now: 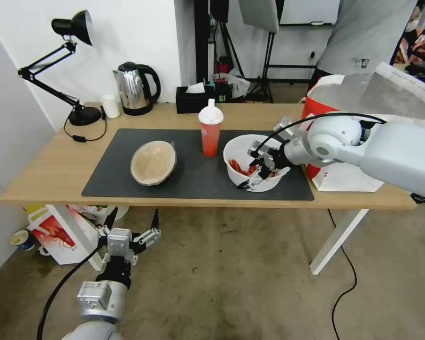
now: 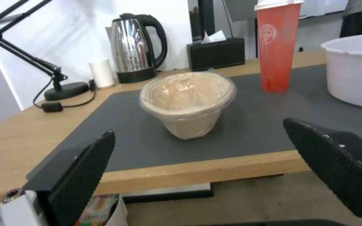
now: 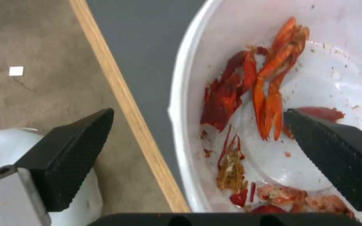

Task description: Pick up the trash from the table and place it into the takeout bag.

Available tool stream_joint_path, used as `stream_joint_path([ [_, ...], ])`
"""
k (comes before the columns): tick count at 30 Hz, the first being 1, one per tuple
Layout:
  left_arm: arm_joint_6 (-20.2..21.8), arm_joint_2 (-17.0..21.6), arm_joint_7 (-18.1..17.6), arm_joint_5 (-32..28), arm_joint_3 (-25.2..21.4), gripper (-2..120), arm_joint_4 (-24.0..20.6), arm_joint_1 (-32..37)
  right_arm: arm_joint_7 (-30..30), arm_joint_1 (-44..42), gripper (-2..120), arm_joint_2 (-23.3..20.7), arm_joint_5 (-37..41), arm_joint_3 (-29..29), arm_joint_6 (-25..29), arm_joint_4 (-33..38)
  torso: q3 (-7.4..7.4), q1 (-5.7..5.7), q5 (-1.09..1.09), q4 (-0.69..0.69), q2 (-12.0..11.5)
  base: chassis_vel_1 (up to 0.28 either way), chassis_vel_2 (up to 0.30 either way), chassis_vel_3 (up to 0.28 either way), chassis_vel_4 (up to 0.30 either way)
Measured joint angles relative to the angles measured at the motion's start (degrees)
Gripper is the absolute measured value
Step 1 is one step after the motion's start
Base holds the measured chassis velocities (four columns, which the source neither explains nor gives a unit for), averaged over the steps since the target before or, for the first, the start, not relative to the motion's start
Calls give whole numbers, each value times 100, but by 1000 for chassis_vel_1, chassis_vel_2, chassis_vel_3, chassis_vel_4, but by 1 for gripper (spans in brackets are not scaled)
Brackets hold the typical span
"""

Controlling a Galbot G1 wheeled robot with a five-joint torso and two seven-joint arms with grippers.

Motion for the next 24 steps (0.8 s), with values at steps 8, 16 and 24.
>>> stream_joint_path([
  [8,0,0,0,0,0,100,0,0,-84,-189,100,118,-188,56,2,-290,0,0,0,0,0,0,0,0,0],
  [16,0,0,0,0,0,100,0,0,-120,-106,85,244,-219,-26,3,-379,0,0,-1,0,0,0,0,0,0],
  [24,0,0,0,0,0,100,0,0,-158,-49,57,297,-197,-91,3,-438,0,0,0,-1,0,0,0,0,0],
])
